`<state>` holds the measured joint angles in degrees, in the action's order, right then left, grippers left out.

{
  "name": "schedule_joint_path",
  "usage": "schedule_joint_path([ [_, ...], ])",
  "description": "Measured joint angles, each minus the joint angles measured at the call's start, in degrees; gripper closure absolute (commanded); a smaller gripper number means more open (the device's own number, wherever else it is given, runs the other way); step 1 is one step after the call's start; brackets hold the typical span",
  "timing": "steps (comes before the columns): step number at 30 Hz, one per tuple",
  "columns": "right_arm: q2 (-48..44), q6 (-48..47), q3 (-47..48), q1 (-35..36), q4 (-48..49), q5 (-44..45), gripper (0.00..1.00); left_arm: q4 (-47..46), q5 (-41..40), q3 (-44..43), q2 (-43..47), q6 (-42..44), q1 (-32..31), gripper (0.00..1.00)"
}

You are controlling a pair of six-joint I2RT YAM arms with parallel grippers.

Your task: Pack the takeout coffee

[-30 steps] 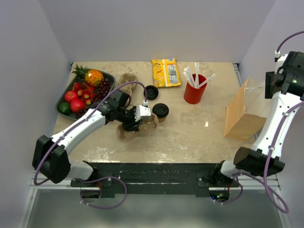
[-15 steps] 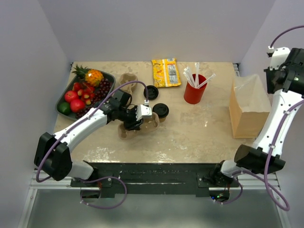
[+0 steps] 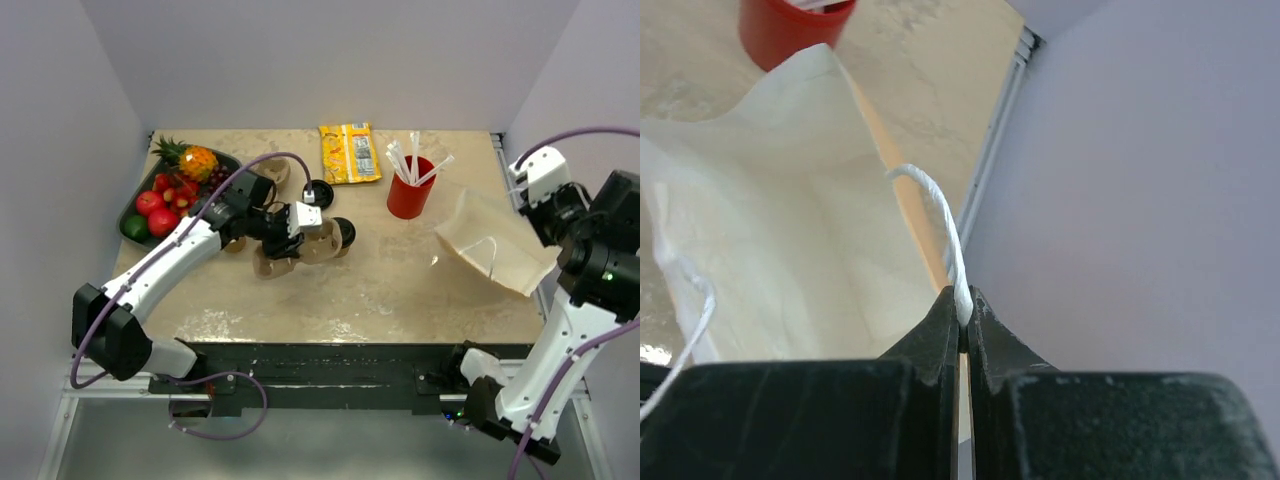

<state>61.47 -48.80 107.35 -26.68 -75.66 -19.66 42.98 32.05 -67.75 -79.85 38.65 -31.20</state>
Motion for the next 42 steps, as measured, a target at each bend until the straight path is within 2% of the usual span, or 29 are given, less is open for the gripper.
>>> schedule_joint_path([
  [4,-5.9,-4.5,-7.9,0.0,-1.9,-7.3,1.00,1.5,1.0,-7.4,0.0,-1.2,0.0,0.89],
  [8,-6.3,-3.8,-11.1,0.0,-2.0,-12.0,1.00,1.4,2.4,-15.1,0.1,-3.5,0.0,0.89],
  [12,-2.9,0.5,-10.6,0.0,3.4,-15.5,1.00,0.9,3.3,-20.5,0.1,-6.0,0.0,0.90],
  [20,6.1,7.0,-3.1,0.0,14.3,-20.7,1.00,0.0,3.4,-29.9,-1.6,-8.5,0.0,0.90],
  [25,3.6,7.0,-4.3,0.4,13.1,-22.9,1.00,-1.4,4.0,-31.1,-1.8,-10.7,-0.1,0.90],
  [34,-6.6,0.3,-15.4,0.8,4.7,-25.2,1.00,-4.4,4.4,-30.7,-1.9,-13.9,-3.6,0.91],
  [42,-6.4,-5.9,-27.4,2.3,-0.8,-26.0,1.00,-9.0,3.8,-26.6,-1.8,-17.3,-8.9,0.92],
])
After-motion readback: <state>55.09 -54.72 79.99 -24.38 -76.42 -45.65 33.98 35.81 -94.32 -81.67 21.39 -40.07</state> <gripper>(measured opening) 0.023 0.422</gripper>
